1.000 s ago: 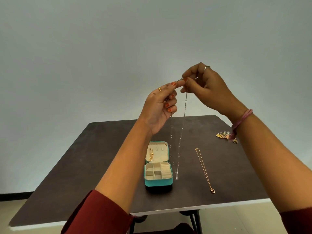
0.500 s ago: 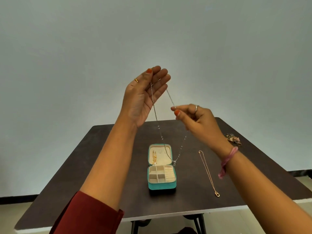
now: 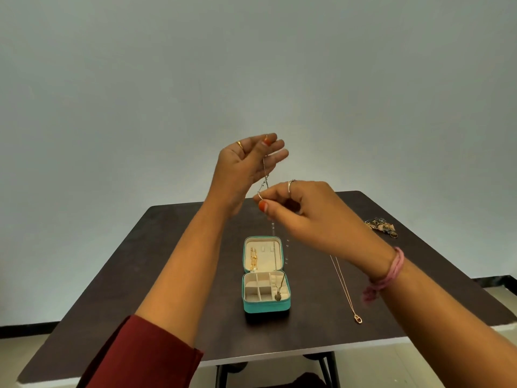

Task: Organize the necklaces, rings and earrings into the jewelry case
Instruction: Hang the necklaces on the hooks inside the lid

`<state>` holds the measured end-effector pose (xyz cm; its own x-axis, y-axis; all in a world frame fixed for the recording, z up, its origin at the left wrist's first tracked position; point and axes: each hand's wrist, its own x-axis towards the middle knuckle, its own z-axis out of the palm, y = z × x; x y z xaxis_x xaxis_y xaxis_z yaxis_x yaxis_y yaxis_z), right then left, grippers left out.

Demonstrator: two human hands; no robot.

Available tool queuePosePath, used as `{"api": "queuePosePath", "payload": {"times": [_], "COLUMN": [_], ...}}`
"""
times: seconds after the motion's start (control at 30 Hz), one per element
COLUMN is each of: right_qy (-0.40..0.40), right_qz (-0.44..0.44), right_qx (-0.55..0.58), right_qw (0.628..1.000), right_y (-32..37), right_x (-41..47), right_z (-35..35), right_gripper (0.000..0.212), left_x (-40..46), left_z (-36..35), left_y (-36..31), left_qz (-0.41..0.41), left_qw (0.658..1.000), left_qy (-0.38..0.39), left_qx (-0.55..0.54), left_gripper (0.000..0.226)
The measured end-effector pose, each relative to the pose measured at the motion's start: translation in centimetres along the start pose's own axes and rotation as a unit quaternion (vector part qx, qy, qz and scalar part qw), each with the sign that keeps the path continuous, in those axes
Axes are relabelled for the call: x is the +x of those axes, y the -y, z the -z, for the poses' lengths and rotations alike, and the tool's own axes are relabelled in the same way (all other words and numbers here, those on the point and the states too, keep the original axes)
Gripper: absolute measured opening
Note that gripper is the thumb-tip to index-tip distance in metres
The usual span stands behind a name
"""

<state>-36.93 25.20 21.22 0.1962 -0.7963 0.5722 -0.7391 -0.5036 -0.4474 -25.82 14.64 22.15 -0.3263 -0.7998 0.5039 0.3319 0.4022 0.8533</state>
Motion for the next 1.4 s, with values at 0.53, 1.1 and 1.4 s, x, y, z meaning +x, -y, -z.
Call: {"api": "queuePosePath", "payload": {"times": [0.53,1.1,1.4], "right_qy": [-0.045,-0.031,-0.046], "right_qz": [-0.176,-0.217,-0.121], "right_qx": [0.377,0.582,0.337], "right_qw": [0.908,0.783,0.932], "right_y": [-2.2,-6.9,-4.5], "right_x": [4.7,3.9,0.9], "right_z": [4.2,-1.1,-5.1], "right_gripper": [0.022,0.023,0.026], "left_x": [-1.9,-0.9,-1.0], "left_z": [0.7,1.5,1.4], "left_y": [1.7,0.7,0.5], "left_qz": [0.020,0.060,-0.001], "left_qw": [0.990,0.919,0.963], "left_qy": [0.136,0.141,0.000], "left_qx": [-0.033,-0.364,-0.270], "left_gripper": [0.025,0.035,0.031]}}
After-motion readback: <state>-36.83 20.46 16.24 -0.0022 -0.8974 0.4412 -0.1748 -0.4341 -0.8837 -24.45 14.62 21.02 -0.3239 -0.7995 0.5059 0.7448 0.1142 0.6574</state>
